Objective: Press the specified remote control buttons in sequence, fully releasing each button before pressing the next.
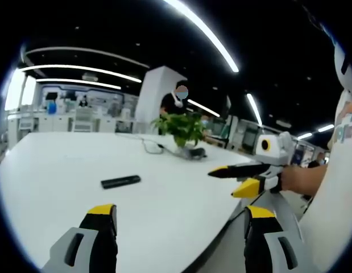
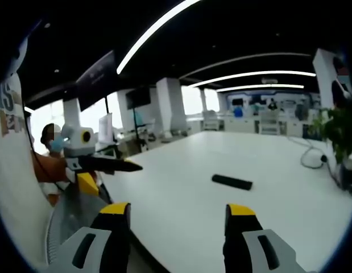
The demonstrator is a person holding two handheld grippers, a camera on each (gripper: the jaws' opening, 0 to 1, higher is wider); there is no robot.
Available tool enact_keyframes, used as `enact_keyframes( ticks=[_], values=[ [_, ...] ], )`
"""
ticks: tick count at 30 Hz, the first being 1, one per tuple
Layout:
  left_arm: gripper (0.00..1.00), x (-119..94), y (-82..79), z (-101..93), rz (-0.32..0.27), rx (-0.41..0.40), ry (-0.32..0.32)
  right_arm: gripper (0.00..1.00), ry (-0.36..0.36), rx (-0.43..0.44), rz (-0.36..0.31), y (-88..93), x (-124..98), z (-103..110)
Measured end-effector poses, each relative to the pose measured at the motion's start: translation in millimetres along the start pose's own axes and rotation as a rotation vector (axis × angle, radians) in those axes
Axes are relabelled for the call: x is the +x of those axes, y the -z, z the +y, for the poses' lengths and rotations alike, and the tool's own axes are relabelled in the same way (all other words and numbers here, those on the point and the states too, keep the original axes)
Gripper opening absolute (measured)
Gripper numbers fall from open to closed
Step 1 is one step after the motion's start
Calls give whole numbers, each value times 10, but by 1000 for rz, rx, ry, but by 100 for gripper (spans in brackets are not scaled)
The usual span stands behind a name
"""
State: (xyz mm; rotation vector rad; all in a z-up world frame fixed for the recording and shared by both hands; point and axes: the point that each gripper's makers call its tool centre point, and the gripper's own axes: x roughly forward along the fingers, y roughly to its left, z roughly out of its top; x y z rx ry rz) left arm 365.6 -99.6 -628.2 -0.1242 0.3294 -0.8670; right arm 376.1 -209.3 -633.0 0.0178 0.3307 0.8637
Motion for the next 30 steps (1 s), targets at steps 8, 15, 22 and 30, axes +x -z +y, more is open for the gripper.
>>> enact_keyframes(
  ticks=[8, 15, 22, 30],
  values=[
    [95, 7, -58, 85, -11, -60, -5, 66, -14, 30, -2, -38, 24, -22],
    [94, 14, -123, 112, -22, -52, -6, 65, -21, 36, -3, -79, 45, -28],
    [94, -7, -277, 238, -38, -35, -20, 65, -20, 53, -17, -184, 62, -58],
    [94, 58, -414, 362, -40, 1, -21, 65, -25, 8, -27, -406, 103, -88]
  ],
)
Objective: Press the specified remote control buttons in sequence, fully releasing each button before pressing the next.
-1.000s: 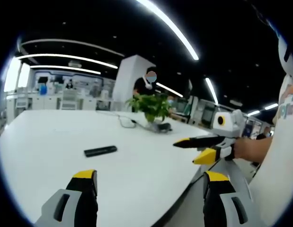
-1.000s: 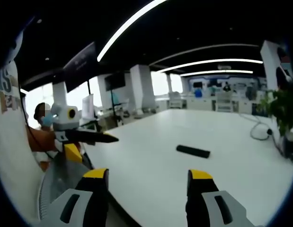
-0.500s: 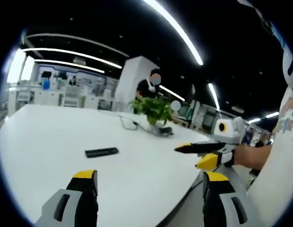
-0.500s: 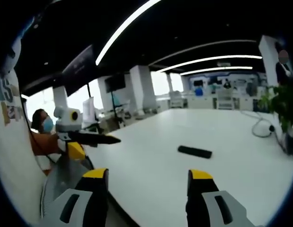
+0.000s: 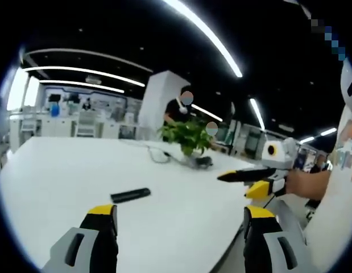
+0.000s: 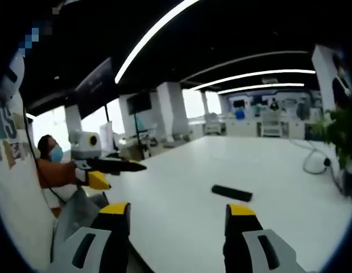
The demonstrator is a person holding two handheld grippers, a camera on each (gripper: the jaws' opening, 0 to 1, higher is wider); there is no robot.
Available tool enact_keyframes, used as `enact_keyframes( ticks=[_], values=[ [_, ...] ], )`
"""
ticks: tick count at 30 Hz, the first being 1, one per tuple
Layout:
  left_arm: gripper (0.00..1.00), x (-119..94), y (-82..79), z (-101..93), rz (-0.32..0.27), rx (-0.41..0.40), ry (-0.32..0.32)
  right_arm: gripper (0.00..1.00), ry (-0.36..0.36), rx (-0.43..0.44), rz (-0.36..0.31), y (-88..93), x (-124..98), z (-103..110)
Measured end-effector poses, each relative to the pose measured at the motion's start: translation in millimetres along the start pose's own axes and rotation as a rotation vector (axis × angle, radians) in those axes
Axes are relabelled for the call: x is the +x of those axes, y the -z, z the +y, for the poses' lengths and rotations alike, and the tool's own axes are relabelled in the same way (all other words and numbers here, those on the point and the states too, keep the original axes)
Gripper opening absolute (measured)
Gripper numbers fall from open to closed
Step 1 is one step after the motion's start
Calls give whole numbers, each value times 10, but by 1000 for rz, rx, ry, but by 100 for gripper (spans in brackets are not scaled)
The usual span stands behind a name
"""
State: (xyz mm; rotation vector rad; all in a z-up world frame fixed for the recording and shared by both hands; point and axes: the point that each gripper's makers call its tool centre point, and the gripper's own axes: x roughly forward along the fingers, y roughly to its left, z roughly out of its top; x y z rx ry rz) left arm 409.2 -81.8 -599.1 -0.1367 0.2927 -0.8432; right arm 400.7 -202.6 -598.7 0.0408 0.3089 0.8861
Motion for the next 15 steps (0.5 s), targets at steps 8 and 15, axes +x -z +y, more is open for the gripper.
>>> enact_keyframes(
  ticks=[8, 15],
  values=[
    [94, 91, -137, 59, -7, 26, 19, 66, 7, -39, 2, -156, 42, -122],
    [94, 144, -240, 175, -12, 44, 20, 66, 14, -65, -1, -264, 102, -249]
  ],
)
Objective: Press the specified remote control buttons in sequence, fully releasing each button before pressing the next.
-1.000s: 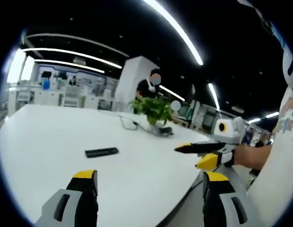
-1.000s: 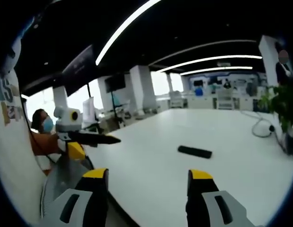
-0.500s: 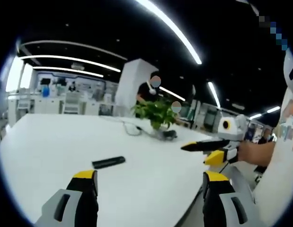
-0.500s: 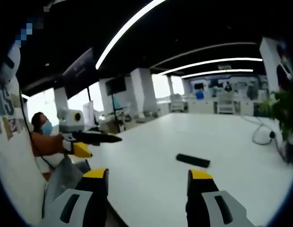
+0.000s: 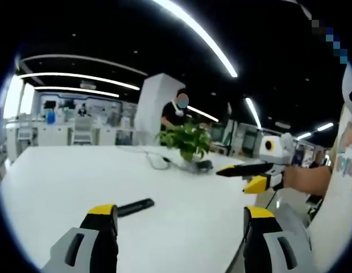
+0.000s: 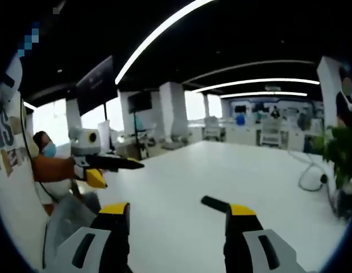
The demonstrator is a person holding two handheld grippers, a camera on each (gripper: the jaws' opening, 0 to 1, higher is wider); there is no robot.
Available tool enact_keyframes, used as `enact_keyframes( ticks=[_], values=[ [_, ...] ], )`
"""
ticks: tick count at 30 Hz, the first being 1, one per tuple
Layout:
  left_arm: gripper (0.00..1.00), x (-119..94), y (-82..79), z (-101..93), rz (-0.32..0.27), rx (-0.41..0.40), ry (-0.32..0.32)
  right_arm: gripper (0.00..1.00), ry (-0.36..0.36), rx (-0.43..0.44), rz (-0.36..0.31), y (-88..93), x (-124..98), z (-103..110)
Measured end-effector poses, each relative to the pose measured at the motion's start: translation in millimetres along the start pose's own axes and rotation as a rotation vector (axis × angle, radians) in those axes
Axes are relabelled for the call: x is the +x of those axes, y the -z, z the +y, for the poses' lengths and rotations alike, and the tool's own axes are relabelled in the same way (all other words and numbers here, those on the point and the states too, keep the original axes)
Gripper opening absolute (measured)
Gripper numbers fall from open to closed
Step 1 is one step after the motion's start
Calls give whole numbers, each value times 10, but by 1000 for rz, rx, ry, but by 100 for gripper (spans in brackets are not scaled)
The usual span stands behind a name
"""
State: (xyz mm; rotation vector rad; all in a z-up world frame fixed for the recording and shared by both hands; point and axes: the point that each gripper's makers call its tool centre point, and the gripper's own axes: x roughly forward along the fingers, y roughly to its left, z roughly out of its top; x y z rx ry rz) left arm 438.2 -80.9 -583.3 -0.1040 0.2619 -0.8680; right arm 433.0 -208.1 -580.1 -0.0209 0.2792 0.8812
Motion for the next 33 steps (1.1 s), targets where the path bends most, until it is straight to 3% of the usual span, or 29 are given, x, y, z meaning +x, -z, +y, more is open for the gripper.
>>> enact_keyframes(
  ticks=[12, 33],
  values=[
    [94, 121, -92, 167, 3, 32, 8, 67, 6, -45, 3, -145, 121, -227],
    [94, 321, -160, 402, 15, 48, 12, 67, -2, -57, 9, -203, 331, -463]
  ],
)
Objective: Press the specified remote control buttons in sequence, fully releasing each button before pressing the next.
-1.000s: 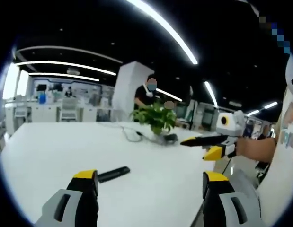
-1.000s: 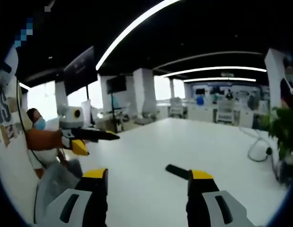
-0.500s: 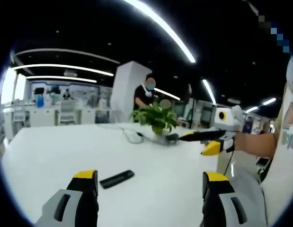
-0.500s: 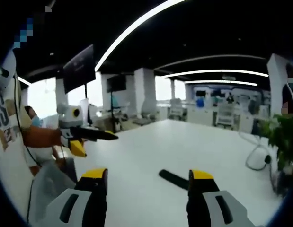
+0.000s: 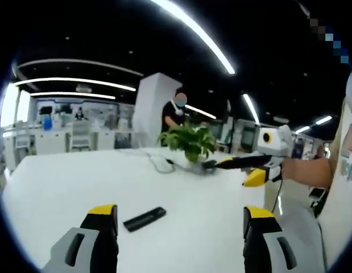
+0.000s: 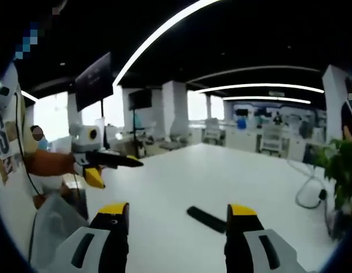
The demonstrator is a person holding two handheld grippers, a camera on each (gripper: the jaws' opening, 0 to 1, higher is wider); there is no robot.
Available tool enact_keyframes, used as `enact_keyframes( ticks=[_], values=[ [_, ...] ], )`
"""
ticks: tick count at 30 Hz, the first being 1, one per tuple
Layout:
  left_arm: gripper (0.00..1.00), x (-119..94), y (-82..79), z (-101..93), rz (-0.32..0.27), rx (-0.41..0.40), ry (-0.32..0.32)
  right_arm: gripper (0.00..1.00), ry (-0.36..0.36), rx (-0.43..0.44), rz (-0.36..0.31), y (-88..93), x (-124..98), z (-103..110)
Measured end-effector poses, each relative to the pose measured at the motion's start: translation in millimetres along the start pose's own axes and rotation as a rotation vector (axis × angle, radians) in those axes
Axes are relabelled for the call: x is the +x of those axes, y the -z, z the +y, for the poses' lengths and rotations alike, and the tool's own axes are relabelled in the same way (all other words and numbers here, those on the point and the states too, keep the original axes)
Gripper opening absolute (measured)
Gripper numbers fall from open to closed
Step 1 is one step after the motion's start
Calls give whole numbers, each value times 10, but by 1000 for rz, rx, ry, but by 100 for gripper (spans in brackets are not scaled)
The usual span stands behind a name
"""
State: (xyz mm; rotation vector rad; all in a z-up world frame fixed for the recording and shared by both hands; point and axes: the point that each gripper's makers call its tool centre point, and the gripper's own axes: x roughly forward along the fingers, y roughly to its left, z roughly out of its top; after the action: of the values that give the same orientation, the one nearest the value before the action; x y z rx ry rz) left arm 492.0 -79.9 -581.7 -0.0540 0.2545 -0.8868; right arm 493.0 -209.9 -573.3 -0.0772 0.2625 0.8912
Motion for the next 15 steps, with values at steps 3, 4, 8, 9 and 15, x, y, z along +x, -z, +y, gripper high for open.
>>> enact_keyframes(
  ticks=[3, 4, 8, 9, 15],
  values=[
    [94, 32, -8, 28, 0, 1, 1, 67, 1, 0, -2, -12, 21, -32],
    [93, 45, -9, 42, 1, 1, 1, 67, 1, -1, -3, -15, 32, -47],
    [93, 76, -15, 72, 4, 6, 2, 67, 1, -1, -3, -23, 66, -93],
    [93, 84, -18, 84, 5, 9, 2, 67, 1, -1, -4, -26, 72, -100],
    [93, 128, -28, 159, 11, 15, -1, 67, 1, -3, -8, -50, 114, -168]
  ],
)
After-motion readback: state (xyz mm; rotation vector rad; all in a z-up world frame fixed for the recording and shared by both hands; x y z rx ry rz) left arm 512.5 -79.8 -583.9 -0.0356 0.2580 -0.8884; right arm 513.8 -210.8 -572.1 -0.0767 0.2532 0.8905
